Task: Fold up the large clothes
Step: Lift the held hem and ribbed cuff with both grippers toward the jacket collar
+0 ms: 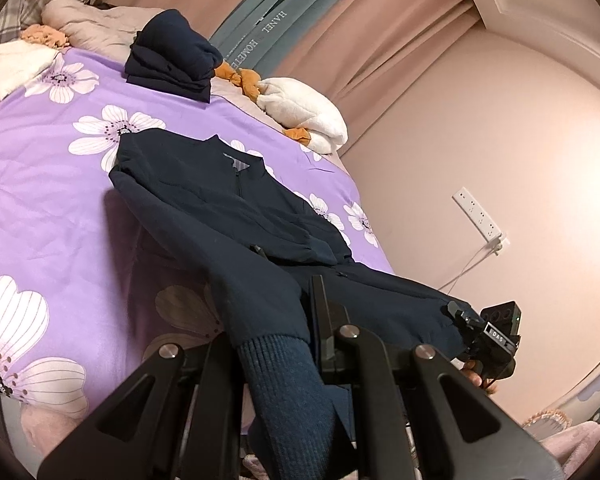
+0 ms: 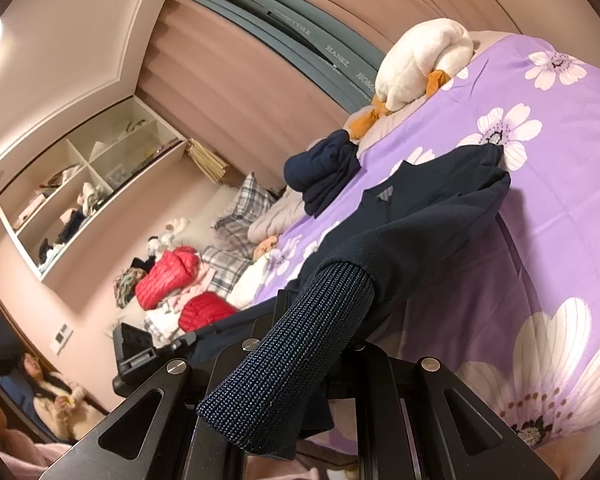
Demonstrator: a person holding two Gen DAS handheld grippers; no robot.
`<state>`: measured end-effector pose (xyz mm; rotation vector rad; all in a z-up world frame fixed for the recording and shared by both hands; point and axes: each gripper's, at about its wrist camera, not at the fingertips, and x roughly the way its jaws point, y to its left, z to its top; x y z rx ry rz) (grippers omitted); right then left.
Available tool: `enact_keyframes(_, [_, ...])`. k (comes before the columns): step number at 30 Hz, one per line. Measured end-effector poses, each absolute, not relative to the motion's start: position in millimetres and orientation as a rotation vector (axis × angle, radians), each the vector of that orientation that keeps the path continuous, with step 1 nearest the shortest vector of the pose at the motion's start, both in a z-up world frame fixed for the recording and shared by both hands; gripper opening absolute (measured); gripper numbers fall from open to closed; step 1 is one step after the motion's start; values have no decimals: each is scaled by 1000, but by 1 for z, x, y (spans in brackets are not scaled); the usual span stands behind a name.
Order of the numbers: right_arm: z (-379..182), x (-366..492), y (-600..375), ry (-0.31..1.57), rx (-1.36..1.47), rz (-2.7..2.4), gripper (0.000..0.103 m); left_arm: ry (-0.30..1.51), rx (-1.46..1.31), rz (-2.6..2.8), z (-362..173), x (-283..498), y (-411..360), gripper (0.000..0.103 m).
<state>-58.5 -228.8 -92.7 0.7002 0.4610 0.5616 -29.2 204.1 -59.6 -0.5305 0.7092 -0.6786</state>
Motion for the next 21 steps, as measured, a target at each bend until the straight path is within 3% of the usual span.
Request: enact_keyframes(21, [-81, -60, -232, 411, 677, 598, 13, 657, -493, -715, -46, -29, 201, 10])
